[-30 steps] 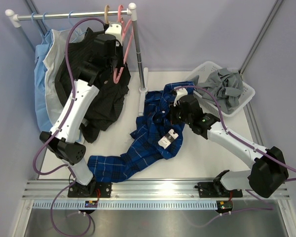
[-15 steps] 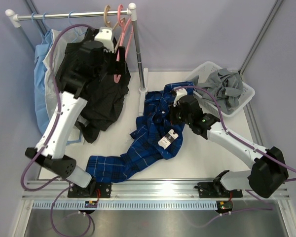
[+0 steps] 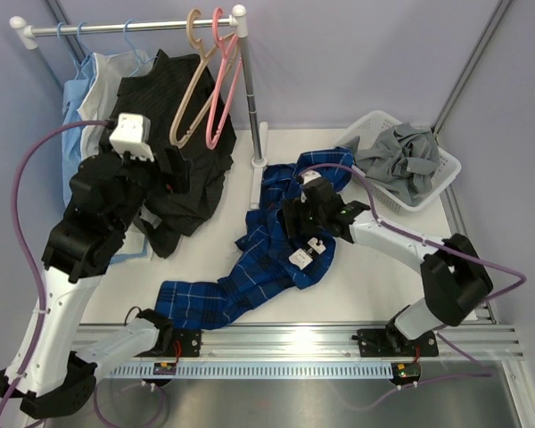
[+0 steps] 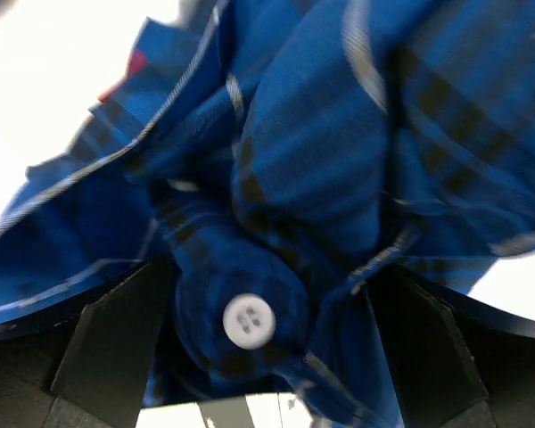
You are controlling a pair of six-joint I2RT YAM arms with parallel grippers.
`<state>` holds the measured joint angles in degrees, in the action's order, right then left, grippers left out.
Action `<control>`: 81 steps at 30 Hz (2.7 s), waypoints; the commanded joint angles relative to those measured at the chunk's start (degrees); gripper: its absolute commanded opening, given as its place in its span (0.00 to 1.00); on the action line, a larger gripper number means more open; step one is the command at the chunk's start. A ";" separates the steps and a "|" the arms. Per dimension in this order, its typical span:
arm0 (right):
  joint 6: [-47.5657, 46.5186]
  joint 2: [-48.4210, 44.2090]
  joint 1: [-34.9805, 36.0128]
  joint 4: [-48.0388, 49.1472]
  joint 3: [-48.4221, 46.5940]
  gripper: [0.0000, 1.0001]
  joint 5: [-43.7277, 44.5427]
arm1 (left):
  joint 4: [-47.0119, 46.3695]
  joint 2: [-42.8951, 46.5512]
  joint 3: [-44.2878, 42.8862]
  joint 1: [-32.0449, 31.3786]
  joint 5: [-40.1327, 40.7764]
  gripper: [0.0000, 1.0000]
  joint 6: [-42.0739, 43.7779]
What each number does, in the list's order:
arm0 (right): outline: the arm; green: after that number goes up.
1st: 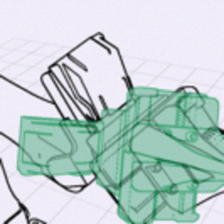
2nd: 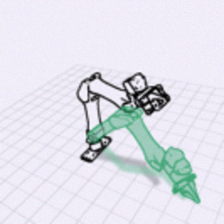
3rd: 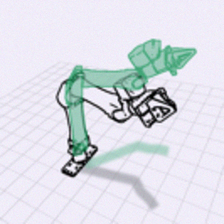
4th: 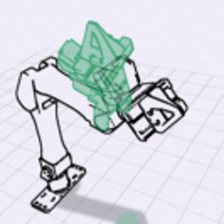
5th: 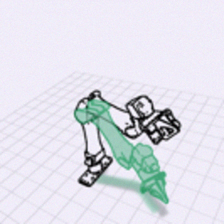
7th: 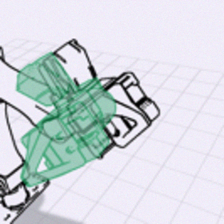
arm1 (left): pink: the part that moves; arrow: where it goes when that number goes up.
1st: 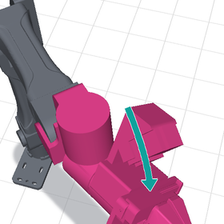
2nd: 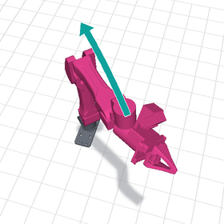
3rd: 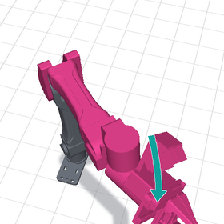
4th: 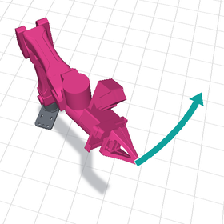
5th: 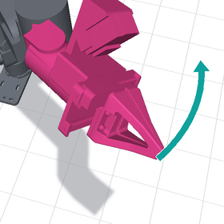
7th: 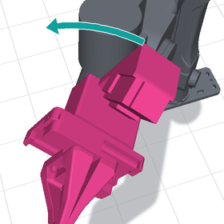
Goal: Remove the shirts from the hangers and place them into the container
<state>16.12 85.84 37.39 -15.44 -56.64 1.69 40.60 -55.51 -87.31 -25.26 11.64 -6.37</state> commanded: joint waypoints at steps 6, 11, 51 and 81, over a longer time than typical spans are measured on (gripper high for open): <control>3.74 16.43 7.88 -12.22 -12.61 1.00 7.53 | -2.28 7.42 12.06 0.21 2.33 0.97 0.04; 5.59 24.36 7.79 -16.02 -17.00 1.00 7.80 | -4.38 9.71 14.79 0.21 3.13 0.97 0.83; -20.50 7.67 -18.84 -9.18 -84.15 0.00 25.73 | -9.39 11.65 20.42 0.29 1.64 0.96 1.10; -17.88 17.78 -33.87 14.12 -87.68 0.00 13.86 | -10.54 9.98 23.41 0.91 -0.65 0.96 0.66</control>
<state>-1.26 105.47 4.67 -12.21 -143.33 16.53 33.28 -45.32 -64.27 -24.75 12.25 -5.58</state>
